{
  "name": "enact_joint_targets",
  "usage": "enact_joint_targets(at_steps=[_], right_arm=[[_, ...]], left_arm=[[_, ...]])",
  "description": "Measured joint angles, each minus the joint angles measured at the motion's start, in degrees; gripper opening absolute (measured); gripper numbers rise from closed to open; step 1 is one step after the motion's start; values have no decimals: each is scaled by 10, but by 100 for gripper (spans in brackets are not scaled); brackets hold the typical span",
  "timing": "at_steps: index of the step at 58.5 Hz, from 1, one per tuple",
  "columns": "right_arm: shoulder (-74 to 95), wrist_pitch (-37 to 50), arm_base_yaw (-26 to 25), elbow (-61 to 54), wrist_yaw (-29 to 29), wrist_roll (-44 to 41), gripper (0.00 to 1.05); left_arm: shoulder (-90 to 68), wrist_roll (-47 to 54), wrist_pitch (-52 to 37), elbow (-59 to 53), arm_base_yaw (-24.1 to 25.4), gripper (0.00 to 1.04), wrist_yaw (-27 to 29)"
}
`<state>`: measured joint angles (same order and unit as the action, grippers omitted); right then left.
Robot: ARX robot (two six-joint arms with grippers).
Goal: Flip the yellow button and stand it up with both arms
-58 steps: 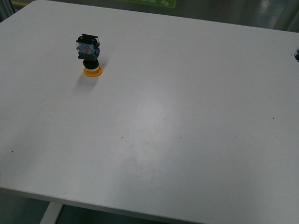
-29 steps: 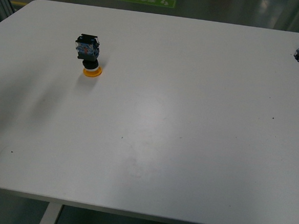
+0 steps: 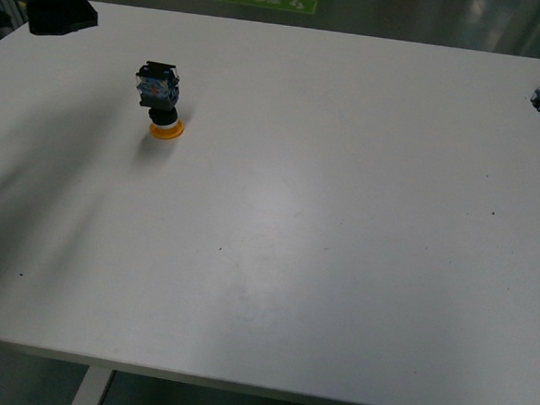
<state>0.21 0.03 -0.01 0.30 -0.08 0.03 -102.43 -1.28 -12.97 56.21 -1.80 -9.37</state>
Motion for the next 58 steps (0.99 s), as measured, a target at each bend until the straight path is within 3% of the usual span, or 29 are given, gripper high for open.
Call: enact_joint_targets(at_steps=[28,58], right_arm=[[0,0,0,0,0,0,97],[0,0,0,0,0,0,97]], left_arm=[[-102,-51,109,131,-30,98,13],[-144,-40,203,218,-66,98,18]])
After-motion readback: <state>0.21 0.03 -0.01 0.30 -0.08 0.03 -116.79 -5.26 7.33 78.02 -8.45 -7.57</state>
